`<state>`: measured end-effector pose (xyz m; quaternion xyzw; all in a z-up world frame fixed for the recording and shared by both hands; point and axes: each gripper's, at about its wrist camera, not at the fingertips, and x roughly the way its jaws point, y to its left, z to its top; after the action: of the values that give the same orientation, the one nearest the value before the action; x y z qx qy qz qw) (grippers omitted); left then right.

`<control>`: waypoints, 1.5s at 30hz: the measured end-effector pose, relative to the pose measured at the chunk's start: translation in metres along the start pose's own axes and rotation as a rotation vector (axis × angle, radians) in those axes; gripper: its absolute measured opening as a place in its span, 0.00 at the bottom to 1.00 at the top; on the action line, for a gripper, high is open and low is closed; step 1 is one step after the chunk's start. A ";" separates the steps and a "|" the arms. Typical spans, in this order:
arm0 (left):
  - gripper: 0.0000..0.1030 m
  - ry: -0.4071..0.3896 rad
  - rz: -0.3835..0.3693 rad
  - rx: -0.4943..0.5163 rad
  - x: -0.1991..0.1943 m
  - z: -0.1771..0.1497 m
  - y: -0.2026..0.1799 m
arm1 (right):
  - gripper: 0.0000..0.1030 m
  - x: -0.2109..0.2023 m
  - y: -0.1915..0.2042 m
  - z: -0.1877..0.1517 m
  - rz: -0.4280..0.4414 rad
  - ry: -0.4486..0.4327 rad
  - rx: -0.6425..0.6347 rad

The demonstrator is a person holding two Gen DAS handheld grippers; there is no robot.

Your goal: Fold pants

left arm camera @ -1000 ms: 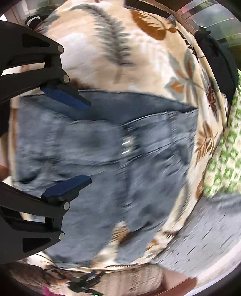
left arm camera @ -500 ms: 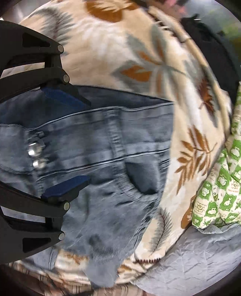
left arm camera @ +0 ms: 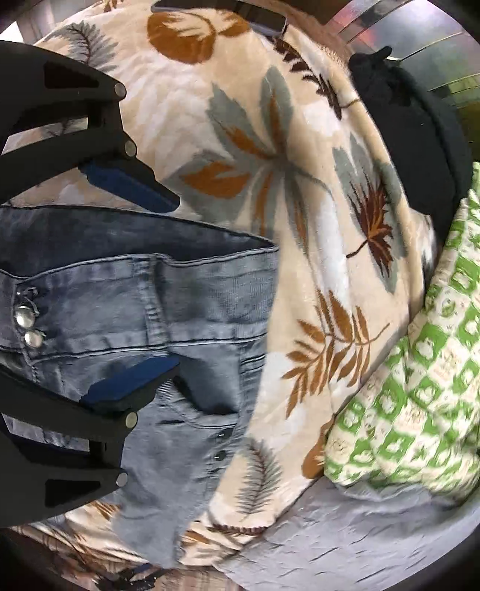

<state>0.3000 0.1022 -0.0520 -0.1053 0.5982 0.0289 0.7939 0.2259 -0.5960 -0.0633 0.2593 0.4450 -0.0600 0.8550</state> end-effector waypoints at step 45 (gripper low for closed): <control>0.74 0.031 -0.036 0.066 -0.016 -0.076 -0.024 | 0.28 -0.013 0.013 -0.013 0.009 0.002 -0.018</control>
<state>0.2278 0.0651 -0.0535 -0.0904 0.6092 -0.0066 0.7878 0.2127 -0.5801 -0.0537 0.2535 0.4452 -0.0517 0.8572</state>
